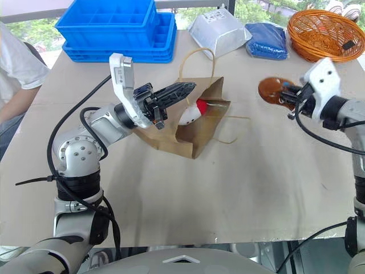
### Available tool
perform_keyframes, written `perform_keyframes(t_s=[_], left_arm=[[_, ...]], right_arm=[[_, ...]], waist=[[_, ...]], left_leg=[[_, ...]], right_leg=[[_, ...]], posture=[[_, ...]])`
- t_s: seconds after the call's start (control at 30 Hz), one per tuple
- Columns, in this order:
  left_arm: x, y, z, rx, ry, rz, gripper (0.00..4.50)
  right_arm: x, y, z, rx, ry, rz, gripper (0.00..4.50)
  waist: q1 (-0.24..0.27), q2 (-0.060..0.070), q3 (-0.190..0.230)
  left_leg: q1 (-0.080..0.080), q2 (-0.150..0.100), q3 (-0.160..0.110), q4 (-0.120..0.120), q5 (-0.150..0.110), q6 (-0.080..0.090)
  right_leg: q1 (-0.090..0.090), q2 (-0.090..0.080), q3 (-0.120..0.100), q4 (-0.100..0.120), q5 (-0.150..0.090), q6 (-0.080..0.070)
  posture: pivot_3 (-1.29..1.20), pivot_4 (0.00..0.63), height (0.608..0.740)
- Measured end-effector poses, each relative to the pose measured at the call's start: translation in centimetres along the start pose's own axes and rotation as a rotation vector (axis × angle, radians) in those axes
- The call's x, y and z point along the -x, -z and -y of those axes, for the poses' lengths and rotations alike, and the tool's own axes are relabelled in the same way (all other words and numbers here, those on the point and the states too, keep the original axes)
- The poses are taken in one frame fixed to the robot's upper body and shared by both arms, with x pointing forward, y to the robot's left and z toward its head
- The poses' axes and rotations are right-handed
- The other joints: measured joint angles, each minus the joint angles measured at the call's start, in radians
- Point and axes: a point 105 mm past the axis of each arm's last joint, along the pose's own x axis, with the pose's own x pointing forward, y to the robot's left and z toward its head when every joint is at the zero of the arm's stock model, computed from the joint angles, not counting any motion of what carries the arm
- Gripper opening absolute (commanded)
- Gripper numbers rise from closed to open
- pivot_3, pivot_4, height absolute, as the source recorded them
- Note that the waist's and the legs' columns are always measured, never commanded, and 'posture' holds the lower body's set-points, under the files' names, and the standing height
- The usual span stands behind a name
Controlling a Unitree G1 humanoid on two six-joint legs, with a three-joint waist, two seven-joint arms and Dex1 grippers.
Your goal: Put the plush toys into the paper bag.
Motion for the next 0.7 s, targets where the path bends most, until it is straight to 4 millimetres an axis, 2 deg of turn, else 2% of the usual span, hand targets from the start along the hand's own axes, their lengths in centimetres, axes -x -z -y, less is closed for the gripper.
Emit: perform_keyframes(t_s=[0.07, 0.1, 0.17, 0.2, 0.27, 0.33, 0.37, 0.5, 0.57, 0.6, 0.63, 0.7], left_arm=[[0.0, 0.0, -0.2, 0.003, -0.001, -0.003, 0.00], [-0.1, 0.0, -0.2, 0.007, 0.007, -0.005, 0.00], [-0.4, -0.2, -0.1, 0.002, 0.022, -0.005, 0.00], [-0.5, -0.4, 0.0, -0.003, 0.028, -0.003, 0.00], [-0.7, -0.7, 0.1, -0.011, 0.037, 0.000, 0.00], [-0.8, -0.9, 0.0, -0.012, 0.040, 0.002, 0.00], [-0.8, -0.9, 0.0, -0.012, 0.041, 0.002, 0.00], [-0.8, -0.8, 0.2, -0.008, 0.058, -0.005, 0.00], [-0.7, -0.8, 0.2, -0.006, 0.061, -0.007, 0.00], [-0.8, -0.8, 0.2, -0.006, 0.066, -0.007, 0.00], [-0.8, -0.8, 0.2, -0.006, 0.068, -0.008, 0.00], [-0.8, -0.6, 0.3, -0.003, 0.069, -0.012, 0.00]], right_arm=[[-0.3, -2.8, -2.3, 0.000, -0.084, 0.092, 0.07], [-1.0, -4.5, -4.4, 0.042, -0.158, 0.132, 0.07], [-1.9, -5.6, -7.4, 0.099, -0.261, 0.151, 0.07], [-2.3, -5.5, -8.6, 0.114, -0.304, 0.145, 0.07], [-3.5, -4.0, -11.2, 0.155, -0.390, 0.080, 0.07], [-4.7, -2.5, -12.3, 0.199, -0.422, 0.030, 0.07], [-4.8, -2.4, -12.3, 0.207, -0.425, 0.028, 0.07], [-8.3, -2.9, -13.6, 0.331, -0.473, 0.074, 0.07], [-9.8, -3.6, -15.0, 0.359, -0.541, 0.134, 0.07], [-10.4, -4.0, -16.0, 0.363, -0.586, 0.173, 0.72], [-10.6, -4.3, -16.6, 0.369, -0.611, 0.200, 0.93], [-10.7, -4.2, -17.1, 0.407, -0.650, 0.220, 1.93]], waist=[[-0.004, 0.000, 0.000], [-0.009, 0.000, 0.000], [-0.010, 0.000, 0.000], [-0.010, 0.000, 0.000], [-0.007, 0.000, 0.000], [-0.005, 0.000, 0.000], [-0.005, 0.000, 0.000], [-0.019, 0.000, 0.000], [-0.022, 0.000, 0.000], [-0.022, 0.000, 0.000], [-0.021, 0.000, 0.000], [-0.013, 0.000, 0.000]], left_leg=[[0.000, 0.001, 0.000, 0.000, 0.000, 0.000], [0.000, 0.001, 0.000, 0.000, 0.000, 0.000], [0.000, 0.001, -0.001, 0.000, 0.000, 0.000], [0.000, 0.001, -0.001, 0.000, 0.000, 0.000], [-0.001, 0.000, -0.001, 0.000, 0.000, 0.000], [-0.001, -0.002, 0.000, 0.000, 0.000, 0.000], [-0.001, -0.002, 0.000, 0.000, 0.000, 0.000], [0.000, -0.001, 0.000, 0.000, 0.000, 0.000], [0.000, 0.000, 0.000, 0.000, 0.000, -0.001], [0.000, 0.001, -0.001, 0.000, 0.000, -0.001], [0.000, 0.001, -0.002, 0.000, 0.000, -0.001], [-0.001, 0.000, -0.004, 0.000, 0.000, -0.001]], right_leg=[[0.000, 0.001, 0.000, 0.000, 0.000, 0.000], [0.000, 0.002, 0.000, 0.000, 0.000, 0.000], [0.000, 0.002, 0.000, 0.000, 0.000, 0.000], [0.000, 0.002, 0.000, 0.000, 0.000, 0.000], [0.000, 0.001, 0.000, 0.000, 0.000, 0.000], [0.000, -0.001, 0.000, -0.001, 0.000, 0.000], [0.000, -0.001, 0.000, -0.001, 0.000, 0.000], [0.000, 0.001, 0.000, 0.000, 0.000, 0.000], [-0.001, 0.003, 0.000, 0.000, 0.000, 0.000], [-0.001, 0.003, -0.001, 0.000, 0.000, 0.000], [-0.001, 0.003, -0.001, 0.001, 0.000, 0.000], [-0.002, 0.001, -0.002, 0.000, 0.000, 0.000]], posture=[[0.00, 0.150, 0.740], [0.00, 0.150, 0.740], [0.00, 0.150, 0.740], [0.00, 0.150, 0.740], [0.00, 0.150, 0.740], [0.00, 0.150, 0.740], [0.00, 0.150, 0.740], [0.00, 0.150, 0.740], [0.00, 0.150, 0.740], [0.00, 0.150, 0.740], [0.00, 0.150, 0.740], [0.00, 0.150, 0.740]])
